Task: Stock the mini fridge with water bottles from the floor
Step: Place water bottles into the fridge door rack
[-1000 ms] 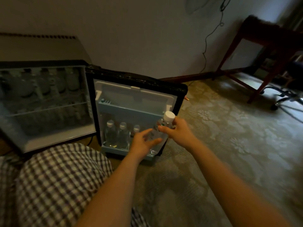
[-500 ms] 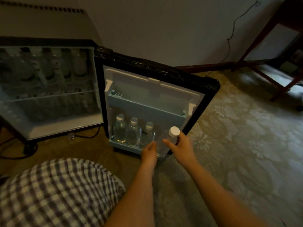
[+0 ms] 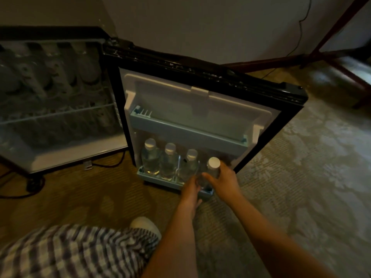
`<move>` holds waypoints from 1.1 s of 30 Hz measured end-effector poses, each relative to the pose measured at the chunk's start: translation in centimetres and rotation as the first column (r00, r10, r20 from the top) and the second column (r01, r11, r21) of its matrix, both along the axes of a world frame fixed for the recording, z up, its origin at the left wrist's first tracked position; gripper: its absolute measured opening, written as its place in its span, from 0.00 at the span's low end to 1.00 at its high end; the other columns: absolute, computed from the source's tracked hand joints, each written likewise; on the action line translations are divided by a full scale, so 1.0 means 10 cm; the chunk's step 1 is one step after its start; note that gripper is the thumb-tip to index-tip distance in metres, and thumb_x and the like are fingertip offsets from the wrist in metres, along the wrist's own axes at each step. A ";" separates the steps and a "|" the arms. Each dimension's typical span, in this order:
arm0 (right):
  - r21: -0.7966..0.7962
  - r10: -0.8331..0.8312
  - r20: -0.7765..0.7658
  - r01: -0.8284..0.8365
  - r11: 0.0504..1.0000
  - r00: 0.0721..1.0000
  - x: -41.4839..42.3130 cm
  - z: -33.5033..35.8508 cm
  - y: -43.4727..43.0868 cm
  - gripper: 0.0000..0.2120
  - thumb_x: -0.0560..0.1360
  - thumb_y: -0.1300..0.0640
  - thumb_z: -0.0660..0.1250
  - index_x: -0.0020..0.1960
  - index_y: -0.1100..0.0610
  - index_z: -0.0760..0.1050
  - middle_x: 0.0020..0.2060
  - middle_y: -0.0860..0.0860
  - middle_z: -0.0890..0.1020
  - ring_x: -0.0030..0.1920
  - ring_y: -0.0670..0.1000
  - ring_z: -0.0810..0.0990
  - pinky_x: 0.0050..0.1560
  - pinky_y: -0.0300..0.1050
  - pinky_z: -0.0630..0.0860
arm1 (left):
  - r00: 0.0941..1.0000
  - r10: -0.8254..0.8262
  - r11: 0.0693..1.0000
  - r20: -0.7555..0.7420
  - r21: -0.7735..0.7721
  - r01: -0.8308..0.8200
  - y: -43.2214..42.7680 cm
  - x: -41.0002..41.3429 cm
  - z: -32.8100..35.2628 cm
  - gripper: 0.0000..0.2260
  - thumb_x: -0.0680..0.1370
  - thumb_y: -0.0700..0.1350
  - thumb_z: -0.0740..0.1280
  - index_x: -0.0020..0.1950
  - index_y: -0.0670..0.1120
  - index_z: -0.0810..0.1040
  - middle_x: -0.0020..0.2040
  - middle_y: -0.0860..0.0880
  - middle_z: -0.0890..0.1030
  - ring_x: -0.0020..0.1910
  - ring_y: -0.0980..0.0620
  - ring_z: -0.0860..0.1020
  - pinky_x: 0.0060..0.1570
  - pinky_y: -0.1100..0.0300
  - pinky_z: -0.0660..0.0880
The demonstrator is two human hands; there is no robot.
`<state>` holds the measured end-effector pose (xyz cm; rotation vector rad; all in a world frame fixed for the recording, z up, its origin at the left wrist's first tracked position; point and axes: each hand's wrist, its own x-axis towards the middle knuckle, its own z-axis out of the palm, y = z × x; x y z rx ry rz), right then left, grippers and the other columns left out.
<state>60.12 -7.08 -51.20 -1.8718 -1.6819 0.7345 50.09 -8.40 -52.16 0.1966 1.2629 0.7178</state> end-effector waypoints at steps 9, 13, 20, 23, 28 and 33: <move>-0.165 -0.016 0.007 0.017 0.986 1.000 -0.04 -0.24 0.10 0.21 0.74 0.53 0.68 0.64 0.59 0.71 0.59 0.56 0.79 0.61 0.54 0.76 0.64 0.49 0.72 | 0.997 0.073 0.997 -0.017 -0.021 -0.074 0.06 0.02 -0.12 0.18 0.80 0.53 0.55 0.65 0.47 0.72 0.53 0.49 0.75 0.44 0.55 0.73 0.46 0.57 0.69; -0.177 -0.068 0.007 0.068 0.982 0.998 -0.07 -0.20 0.13 0.21 0.74 0.55 0.68 0.64 0.62 0.70 0.59 0.58 0.77 0.62 0.56 0.75 0.63 0.45 0.70 | 0.998 0.067 0.998 -0.018 -0.013 -0.067 0.06 0.02 -0.04 0.18 0.81 0.52 0.55 0.66 0.45 0.72 0.55 0.47 0.76 0.41 0.54 0.73 0.45 0.58 0.69; 0.028 -0.147 -0.029 0.148 0.989 0.989 -0.08 0.07 -0.09 0.20 0.74 0.58 0.67 0.65 0.61 0.69 0.59 0.56 0.77 0.60 0.55 0.77 0.56 0.40 0.71 | 0.959 -0.063 0.990 -0.276 0.102 0.095 0.01 -0.02 0.08 0.18 0.81 0.48 0.54 0.64 0.41 0.73 0.63 0.42 0.75 0.63 0.43 0.72 0.64 0.52 0.68; 0.039 -0.117 -0.010 0.118 0.992 0.993 0.00 0.23 -0.19 0.16 0.75 0.57 0.66 0.62 0.61 0.72 0.56 0.55 0.79 0.58 0.53 0.77 0.51 0.35 0.68 | 0.906 -0.116 0.970 -0.407 0.151 0.192 -0.11 0.01 0.21 0.17 0.81 0.46 0.55 0.62 0.38 0.74 0.61 0.38 0.76 0.60 0.41 0.74 0.62 0.52 0.69; 0.077 -0.074 0.003 0.073 0.994 0.997 0.03 0.60 -0.31 0.11 0.76 0.59 0.66 0.57 0.61 0.77 0.50 0.56 0.82 0.50 0.50 0.80 0.51 0.38 0.73 | 0.836 -0.134 0.891 -0.532 0.306 0.336 -0.26 0.03 0.66 0.13 0.80 0.44 0.55 0.55 0.39 0.76 0.47 0.41 0.75 0.47 0.47 0.73 0.46 0.57 0.67; 0.210 -0.001 0.042 -0.008 0.978 0.999 -0.10 1.20 -0.38 0.09 0.76 0.57 0.64 0.53 0.61 0.79 0.43 0.55 0.84 0.43 0.50 0.81 0.51 0.45 0.77 | 0.736 -0.081 0.799 -0.673 0.397 0.451 -0.32 -0.34 1.22 0.12 0.80 0.44 0.57 0.46 0.39 0.76 0.54 0.35 0.78 0.56 0.40 0.76 0.49 0.57 0.69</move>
